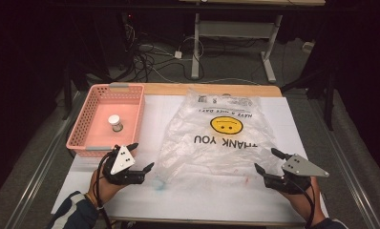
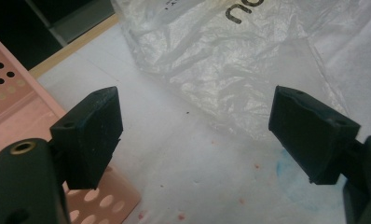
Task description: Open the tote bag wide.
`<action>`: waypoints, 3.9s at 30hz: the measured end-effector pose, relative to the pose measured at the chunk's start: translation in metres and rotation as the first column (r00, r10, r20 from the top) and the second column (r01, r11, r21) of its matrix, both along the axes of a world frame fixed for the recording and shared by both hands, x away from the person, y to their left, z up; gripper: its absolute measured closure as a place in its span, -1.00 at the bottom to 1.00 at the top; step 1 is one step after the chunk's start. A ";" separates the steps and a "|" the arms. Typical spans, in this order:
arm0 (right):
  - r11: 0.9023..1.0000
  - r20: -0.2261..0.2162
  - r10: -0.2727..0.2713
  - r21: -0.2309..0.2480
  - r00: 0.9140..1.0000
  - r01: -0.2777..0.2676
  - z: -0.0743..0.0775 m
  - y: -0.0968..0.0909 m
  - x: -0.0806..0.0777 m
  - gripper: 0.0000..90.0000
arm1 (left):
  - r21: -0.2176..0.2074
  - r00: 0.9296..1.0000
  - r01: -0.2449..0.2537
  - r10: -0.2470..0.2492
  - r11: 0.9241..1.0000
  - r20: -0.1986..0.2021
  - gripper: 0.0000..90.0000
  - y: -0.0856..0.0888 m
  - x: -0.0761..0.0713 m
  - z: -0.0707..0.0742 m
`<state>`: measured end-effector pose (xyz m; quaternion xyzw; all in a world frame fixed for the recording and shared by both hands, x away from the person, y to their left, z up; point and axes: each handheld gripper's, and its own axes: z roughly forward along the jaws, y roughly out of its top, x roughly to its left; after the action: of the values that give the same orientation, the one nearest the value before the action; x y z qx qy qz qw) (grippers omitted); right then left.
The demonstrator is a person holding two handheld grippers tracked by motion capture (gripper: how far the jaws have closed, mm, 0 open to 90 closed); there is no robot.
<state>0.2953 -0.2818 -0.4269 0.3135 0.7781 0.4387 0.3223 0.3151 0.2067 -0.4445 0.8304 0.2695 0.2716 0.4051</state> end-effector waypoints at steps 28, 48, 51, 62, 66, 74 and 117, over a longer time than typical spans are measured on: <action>0.963 -0.119 -0.271 -0.049 0.955 0.266 0.014 -0.049 0.162 -0.10 | 0.041 1.000 0.013 -0.013 0.999 -0.021 -0.59 0.002 -0.001 -0.004; 0.933 -0.344 -0.361 -0.138 0.867 0.334 -0.042 -0.037 0.213 1.00 | 0.063 0.999 0.025 -0.024 0.998 -0.023 -0.57 0.000 -0.002 -0.005; 0.916 -0.329 -0.400 -0.171 0.856 0.363 -0.041 -0.036 0.213 1.00 | 0.062 1.000 0.022 -0.020 0.998 -0.021 -0.57 0.001 -0.001 -0.004; 0.851 -0.376 -0.523 -0.174 0.765 0.496 -0.034 -0.059 0.183 1.00 | 0.061 1.000 0.001 -0.002 0.998 0.016 -0.57 0.010 0.003 0.003; 0.876 -0.364 -0.483 -0.212 0.796 0.434 -0.028 -0.055 0.159 1.00 | 0.060 1.000 -0.005 0.003 0.998 0.022 -0.57 0.013 0.002 0.005; 0.923 -0.394 -0.379 -0.222 0.837 0.313 -0.022 -0.043 0.109 0.96 | 0.054 1.000 -0.014 0.013 0.998 0.028 -0.57 0.019 -0.002 0.007; 0.832 -0.439 0.262 -0.349 0.860 -0.432 -0.028 0.172 0.073 0.82 | 0.074 1.000 0.012 -0.012 0.997 -0.001 -0.57 0.012 0.000 0.001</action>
<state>0.3681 -0.1100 -0.4548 0.1612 0.9471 0.2376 0.1437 0.3150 0.2186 -0.4437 0.8465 0.2545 0.2786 0.3756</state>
